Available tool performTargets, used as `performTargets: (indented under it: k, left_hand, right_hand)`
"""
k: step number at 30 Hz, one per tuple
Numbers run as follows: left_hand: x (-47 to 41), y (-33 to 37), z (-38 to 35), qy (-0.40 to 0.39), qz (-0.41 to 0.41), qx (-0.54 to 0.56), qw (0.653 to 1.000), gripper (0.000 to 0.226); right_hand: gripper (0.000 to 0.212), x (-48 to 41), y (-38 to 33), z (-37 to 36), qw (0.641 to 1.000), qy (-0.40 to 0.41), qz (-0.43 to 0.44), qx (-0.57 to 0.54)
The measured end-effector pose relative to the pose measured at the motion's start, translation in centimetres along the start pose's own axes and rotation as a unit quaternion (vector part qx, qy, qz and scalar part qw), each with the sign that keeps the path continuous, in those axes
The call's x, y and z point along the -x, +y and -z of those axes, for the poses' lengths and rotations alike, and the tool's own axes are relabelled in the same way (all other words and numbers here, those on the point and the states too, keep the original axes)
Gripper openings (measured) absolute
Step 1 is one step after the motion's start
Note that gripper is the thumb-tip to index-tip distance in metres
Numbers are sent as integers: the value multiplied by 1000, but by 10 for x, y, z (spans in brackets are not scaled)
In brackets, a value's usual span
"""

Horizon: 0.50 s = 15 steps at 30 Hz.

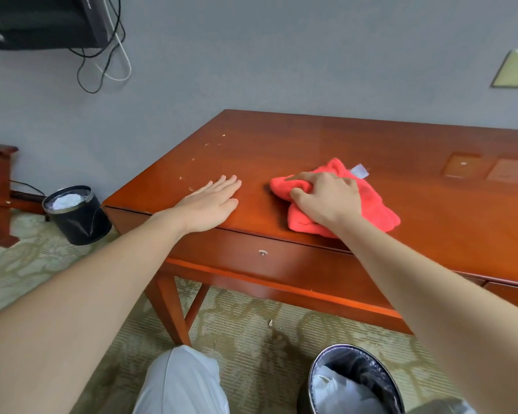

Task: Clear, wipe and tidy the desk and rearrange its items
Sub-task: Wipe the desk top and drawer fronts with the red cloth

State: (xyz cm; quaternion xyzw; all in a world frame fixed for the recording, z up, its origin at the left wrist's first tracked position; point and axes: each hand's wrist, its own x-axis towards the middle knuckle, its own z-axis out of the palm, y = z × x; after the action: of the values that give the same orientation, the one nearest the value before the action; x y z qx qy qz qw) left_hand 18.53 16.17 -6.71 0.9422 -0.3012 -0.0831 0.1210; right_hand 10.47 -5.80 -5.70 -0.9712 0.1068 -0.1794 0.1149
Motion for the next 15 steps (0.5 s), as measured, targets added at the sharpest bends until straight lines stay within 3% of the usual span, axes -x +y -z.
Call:
performTargets:
  k: [3,5,7,10,12,14,15]
  left_hand:
    - [3,13,-5,7,-39,-1,999,50]
    - [0,12,-11,22,-54,-22,998,51]
    - [-4,12,-14,12,-46,-38,998,54]
    - [-4,18,-19,-6,-37,-81,996,61]
    - [-2,22,-20,2,-32,-94,995,61]
    - [1,24,-20,3,-28,-96,995,61]
    - [2,24,-19,1,-30,-95,995,61]
  right_hand:
    - [39,31,5,9,981,-28,147,-126]
    - [43,44,34,25,932,-134,264,-210]
    - [42,41,64,45,936,-177,223,-208]
    - [39,34,85,44,993,-49,34,-98]
    - [36,35,58,28,997,28,-66,1]
    - [37,48,20,17,997,52,-58,5]
    - [39,60,12,15,999,52,-6,-7]
